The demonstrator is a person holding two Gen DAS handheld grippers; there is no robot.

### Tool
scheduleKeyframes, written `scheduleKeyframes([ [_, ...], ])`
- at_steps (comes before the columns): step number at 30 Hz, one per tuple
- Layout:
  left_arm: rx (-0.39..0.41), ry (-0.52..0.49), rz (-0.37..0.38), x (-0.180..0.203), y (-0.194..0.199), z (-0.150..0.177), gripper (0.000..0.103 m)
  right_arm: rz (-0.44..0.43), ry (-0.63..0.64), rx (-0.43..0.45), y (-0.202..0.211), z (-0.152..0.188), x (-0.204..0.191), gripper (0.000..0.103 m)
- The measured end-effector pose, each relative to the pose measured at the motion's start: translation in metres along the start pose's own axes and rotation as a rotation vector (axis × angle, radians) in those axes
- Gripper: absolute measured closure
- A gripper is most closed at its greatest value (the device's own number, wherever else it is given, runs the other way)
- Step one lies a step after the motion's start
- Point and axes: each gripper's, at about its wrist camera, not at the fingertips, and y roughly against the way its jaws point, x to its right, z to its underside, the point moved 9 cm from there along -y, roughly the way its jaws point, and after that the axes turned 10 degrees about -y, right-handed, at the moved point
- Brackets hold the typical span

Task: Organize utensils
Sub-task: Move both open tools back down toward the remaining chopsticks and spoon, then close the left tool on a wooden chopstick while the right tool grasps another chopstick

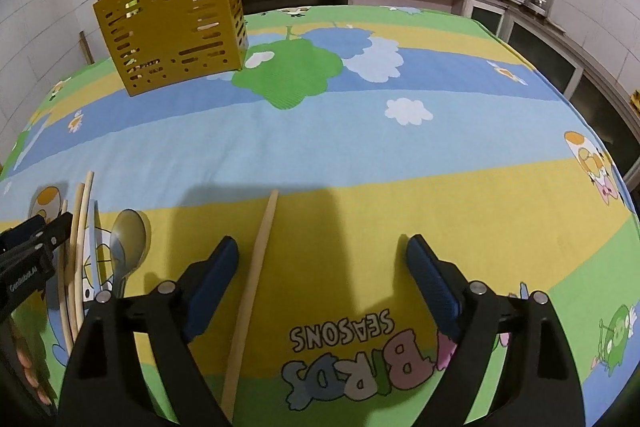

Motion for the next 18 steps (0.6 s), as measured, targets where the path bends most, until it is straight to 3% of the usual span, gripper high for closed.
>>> scheduleKeyframes([
  [4,-0.018,-0.012,0.027,0.002,0.002,0.001,0.065,0.019,-0.006,-0.002,0.004,0.005,-0.002,0.019],
  [6,-0.024,-0.019,0.04,0.003,0.001,-0.001,0.075,0.016,-0.016,-0.005,0.004,0.005,-0.001,0.024],
  [9,-0.035,-0.016,0.06,0.004,-0.001,-0.005,0.09,0.011,-0.029,-0.004,0.006,0.003,-0.002,0.046],
  [14,-0.034,0.003,0.086,0.004,-0.007,-0.013,0.094,-0.02,-0.024,-0.015,0.003,-0.004,-0.014,0.082],
  [16,-0.03,0.007,0.093,0.003,-0.008,-0.017,0.096,-0.034,-0.03,-0.017,0.0,-0.006,-0.016,0.092],
  [18,-0.026,0.015,0.099,0.002,-0.008,-0.019,0.099,-0.062,-0.048,-0.022,-0.001,-0.01,-0.018,0.095],
])
